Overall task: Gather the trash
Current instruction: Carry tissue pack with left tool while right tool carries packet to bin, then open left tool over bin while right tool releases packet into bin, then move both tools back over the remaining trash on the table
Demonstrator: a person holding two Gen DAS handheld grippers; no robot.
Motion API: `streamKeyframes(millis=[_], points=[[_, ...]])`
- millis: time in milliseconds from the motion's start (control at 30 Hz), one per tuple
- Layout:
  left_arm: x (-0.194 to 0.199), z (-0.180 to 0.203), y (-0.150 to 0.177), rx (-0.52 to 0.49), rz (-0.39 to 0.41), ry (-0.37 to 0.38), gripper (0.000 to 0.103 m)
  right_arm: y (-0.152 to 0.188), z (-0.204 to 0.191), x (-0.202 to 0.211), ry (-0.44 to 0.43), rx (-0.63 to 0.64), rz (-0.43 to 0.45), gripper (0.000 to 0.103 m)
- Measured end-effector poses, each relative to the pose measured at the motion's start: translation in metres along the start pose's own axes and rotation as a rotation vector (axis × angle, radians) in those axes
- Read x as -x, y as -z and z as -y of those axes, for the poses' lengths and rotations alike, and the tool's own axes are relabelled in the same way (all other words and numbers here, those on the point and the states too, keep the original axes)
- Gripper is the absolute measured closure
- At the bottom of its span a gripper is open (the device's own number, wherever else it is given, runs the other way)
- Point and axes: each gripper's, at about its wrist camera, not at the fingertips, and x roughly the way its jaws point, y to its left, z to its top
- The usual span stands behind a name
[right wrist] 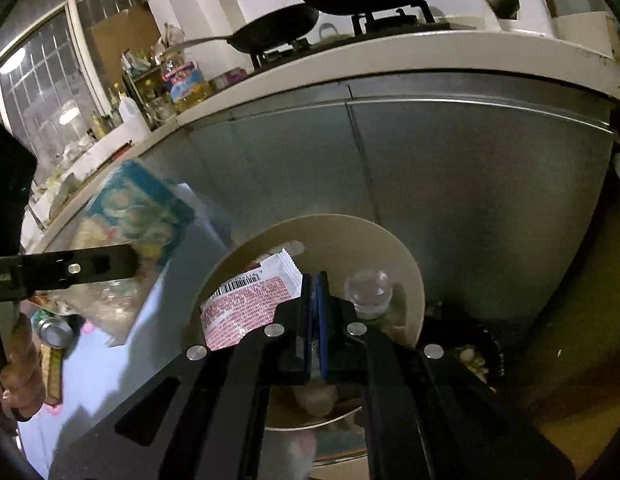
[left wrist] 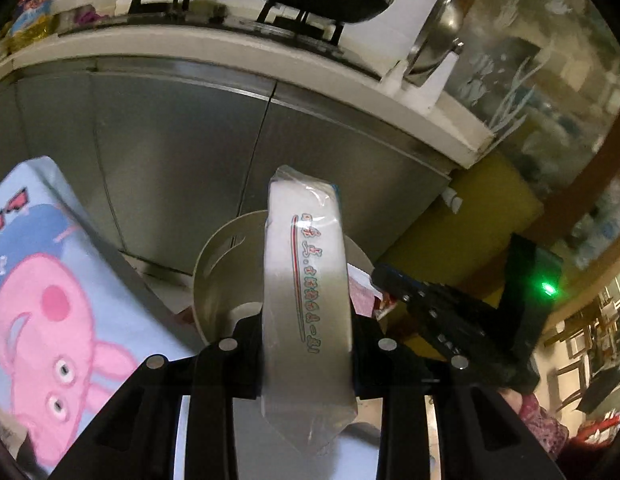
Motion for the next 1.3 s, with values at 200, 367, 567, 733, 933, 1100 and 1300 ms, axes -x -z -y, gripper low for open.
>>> streamKeyframes(millis=[200,367,567,733,933,1100,1300], points=[[-0.03,-0.015,0.005,0.062,-0.034,-0.095,0.03,0.001,0.007,-0.011,-0.035,-0.04,0.007,0.061],[-0.004,-0.016,0.018,0.082,0.007,-0.125,0.031,0.004,0.003,0.0,-0.063,-0.078,0.036,0.061],[0.051,0.001,0.043,0.03,0.125,-0.215,0.031,0.013,-0.017,0.026,-0.126,-0.118,0.054,0.061],[0.09,0.004,0.072,0.019,0.179,-0.287,0.031,0.032,-0.041,0.054,-0.187,-0.169,0.064,0.061],[0.13,0.004,0.108,0.026,0.212,-0.361,0.031,0.053,-0.069,0.074,-0.229,-0.183,0.04,0.061],[0.157,0.004,0.132,0.029,0.244,-0.411,0.031,0.063,-0.098,0.087,-0.253,-0.149,0.02,0.061],[0.187,0.0,0.156,0.063,0.288,-0.447,0.03,0.071,-0.133,0.102,-0.289,-0.091,0.002,0.061]])
